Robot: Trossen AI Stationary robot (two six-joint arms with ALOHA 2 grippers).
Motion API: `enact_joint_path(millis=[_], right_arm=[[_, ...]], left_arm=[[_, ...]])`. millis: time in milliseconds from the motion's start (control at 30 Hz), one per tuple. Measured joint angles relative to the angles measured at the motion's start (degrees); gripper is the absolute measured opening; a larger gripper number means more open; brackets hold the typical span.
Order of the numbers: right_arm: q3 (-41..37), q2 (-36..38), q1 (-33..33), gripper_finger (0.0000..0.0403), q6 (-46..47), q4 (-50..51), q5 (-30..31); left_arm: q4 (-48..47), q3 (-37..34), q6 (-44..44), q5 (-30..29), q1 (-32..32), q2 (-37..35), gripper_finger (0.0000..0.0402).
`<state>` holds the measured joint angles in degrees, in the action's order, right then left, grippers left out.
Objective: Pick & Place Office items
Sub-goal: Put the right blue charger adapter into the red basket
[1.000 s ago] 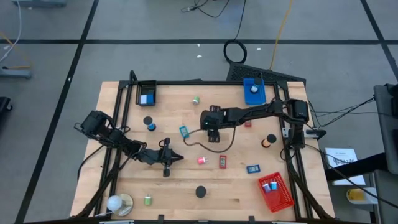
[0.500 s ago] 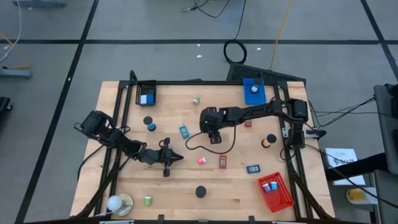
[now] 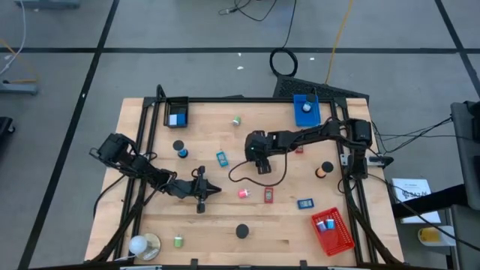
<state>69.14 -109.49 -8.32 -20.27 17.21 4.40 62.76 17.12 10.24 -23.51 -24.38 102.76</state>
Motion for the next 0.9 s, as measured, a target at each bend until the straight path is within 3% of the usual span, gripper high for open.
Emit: enact_joint_path(millis=[400,600,733,900], right_arm=[[-0.65,0.32,0.5,0.0133,2.7,-1.56,0.04],[-0.71,3.41,2.37,0.0135,6.82,-0.09,0.35],[-0.71,6.57,3.74,0.0144,13.59,3.4,0.4],[-0.69,9.71,5.63,0.0133,28.48,9.15,2.24]], left_arm=[[-0.17,0.0,0.02,0.0,0.0,0.0,0.0026],[-0.47,0.0,0.03,0.02,-0.02,0.0,0.0026],[-0.47,0.0,0.26,0.02,-0.02,0.0,0.0026],[-0.44,0.0,0.28,0.0,-0.02,-0.02,0.0026]])
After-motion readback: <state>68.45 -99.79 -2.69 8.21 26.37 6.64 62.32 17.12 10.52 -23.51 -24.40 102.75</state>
